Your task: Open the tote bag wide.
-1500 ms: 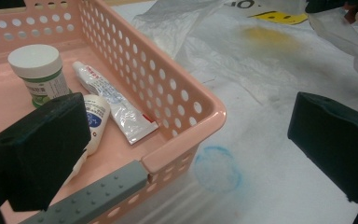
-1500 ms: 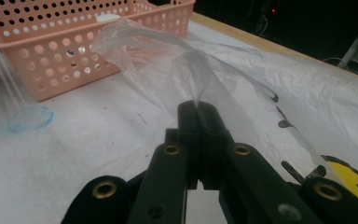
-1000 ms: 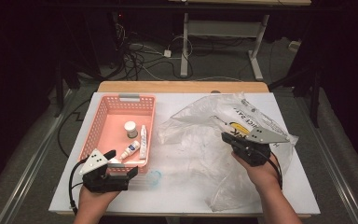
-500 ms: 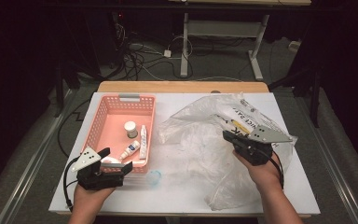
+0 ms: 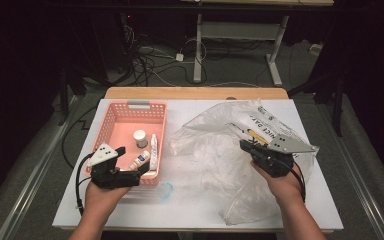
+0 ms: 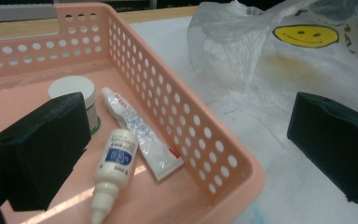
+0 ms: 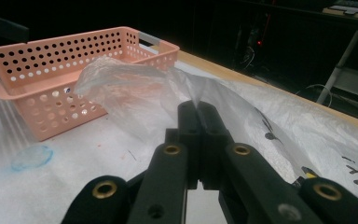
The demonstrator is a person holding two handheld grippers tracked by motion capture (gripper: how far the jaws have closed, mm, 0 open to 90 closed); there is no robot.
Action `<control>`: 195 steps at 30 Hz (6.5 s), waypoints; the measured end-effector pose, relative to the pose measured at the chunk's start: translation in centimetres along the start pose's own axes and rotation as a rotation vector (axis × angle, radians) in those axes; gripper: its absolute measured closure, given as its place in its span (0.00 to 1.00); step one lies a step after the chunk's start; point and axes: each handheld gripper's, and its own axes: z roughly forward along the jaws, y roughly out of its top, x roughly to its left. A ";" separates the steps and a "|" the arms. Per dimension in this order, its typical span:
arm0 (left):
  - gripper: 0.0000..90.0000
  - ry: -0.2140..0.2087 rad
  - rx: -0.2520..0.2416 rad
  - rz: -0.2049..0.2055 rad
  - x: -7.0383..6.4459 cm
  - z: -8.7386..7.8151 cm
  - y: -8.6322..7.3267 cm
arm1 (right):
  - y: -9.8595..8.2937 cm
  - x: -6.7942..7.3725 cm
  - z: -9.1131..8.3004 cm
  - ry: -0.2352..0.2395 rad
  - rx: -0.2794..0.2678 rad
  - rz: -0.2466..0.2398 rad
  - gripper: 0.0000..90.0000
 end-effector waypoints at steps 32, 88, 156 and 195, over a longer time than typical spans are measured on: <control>0.36 0.057 0.453 -0.040 3.9 9.3 4.8 | 0.0 -0.1 -0.3 0.008 -0.011 0.004 1.00; 0.76 0.188 0.720 -0.104 4.8 14.9 3.7 | -0.2 0.4 0.0 0.008 0.009 -0.021 1.00; 0.77 0.085 0.181 0.037 0.4 3.6 2.3 | -0.3 0.9 -0.1 0.006 0.001 -0.040 1.00; 0.77 -0.120 0.038 0.141 -6.7 1.8 1.0 | -0.2 0.9 -0.5 0.002 -0.011 -0.042 1.00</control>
